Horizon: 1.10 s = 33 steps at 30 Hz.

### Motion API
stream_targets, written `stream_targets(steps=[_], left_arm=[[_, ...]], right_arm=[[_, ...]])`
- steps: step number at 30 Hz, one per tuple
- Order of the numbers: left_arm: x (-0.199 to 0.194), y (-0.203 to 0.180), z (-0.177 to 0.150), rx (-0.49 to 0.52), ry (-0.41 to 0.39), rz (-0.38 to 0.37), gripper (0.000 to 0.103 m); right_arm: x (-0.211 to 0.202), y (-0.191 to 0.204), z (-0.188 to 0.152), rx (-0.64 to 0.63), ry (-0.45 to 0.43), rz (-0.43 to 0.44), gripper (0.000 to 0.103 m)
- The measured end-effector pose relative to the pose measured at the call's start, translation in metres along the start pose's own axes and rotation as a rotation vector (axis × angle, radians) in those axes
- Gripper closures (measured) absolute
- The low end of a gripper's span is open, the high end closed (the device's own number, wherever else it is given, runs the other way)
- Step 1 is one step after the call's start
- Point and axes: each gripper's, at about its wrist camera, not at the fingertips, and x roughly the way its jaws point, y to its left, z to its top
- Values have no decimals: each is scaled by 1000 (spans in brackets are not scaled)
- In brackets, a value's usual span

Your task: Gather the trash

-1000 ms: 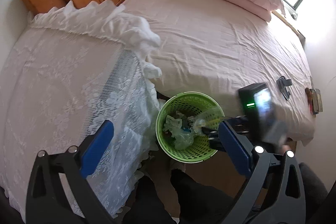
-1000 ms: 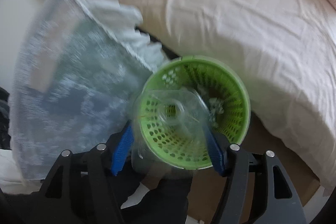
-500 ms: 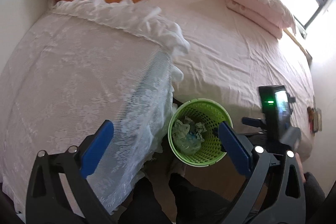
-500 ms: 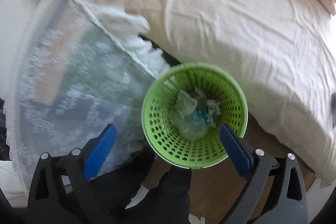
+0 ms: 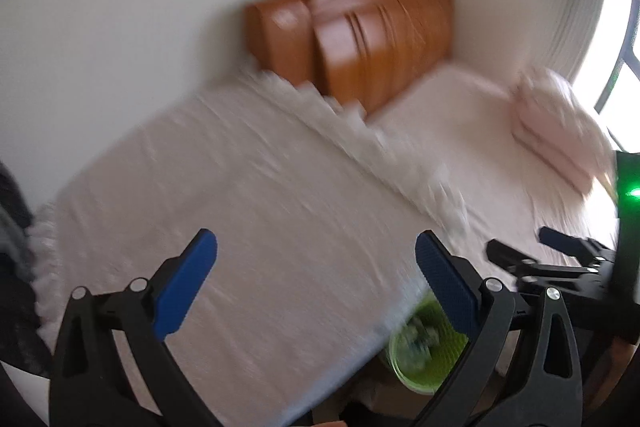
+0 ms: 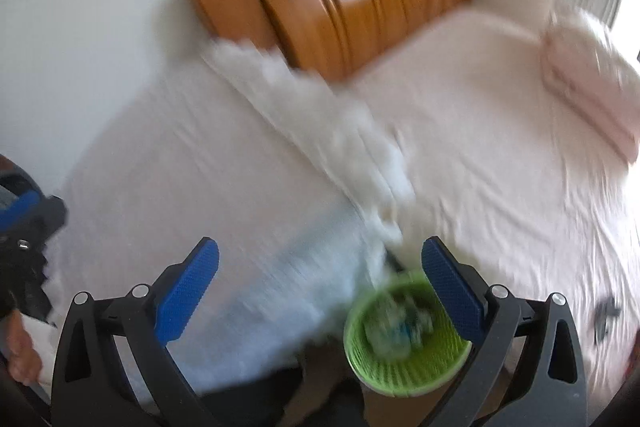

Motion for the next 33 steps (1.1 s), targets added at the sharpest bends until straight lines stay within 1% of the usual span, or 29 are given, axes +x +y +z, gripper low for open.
stream_targets(steps=[2, 5, 7, 11, 14, 17, 20, 25, 33], left_arm=[[-17, 15, 21, -16, -61, 32, 8], [-43, 31, 54, -38, -146, 65, 8], [-62, 40, 72, -57, -208, 89, 8], [-87, 49, 96, -85, -273, 103, 8], [-100, 54, 104, -109, -312, 98, 8], [-104, 53, 108, -111, -320, 93, 8], [-101, 53, 109, -102, -308, 83, 8], [-92, 54, 107, -112, -279, 57, 8], [-83, 50, 105, -99, -263, 46, 8]], right_arm=[[-17, 16, 22, -18, -65, 6, 2], [-58, 43, 61, -54, -202, 5, 2], [-76, 55, 78, -70, -264, 8, 2], [-115, 74, 102, -109, -388, -2, 2], [-130, 83, 107, -127, -444, -28, 2], [-134, 85, 103, -129, -464, -47, 2], [-133, 86, 96, -136, -451, -48, 2], [-129, 88, 91, -131, -434, -75, 2], [-130, 87, 87, -119, -430, -87, 2]])
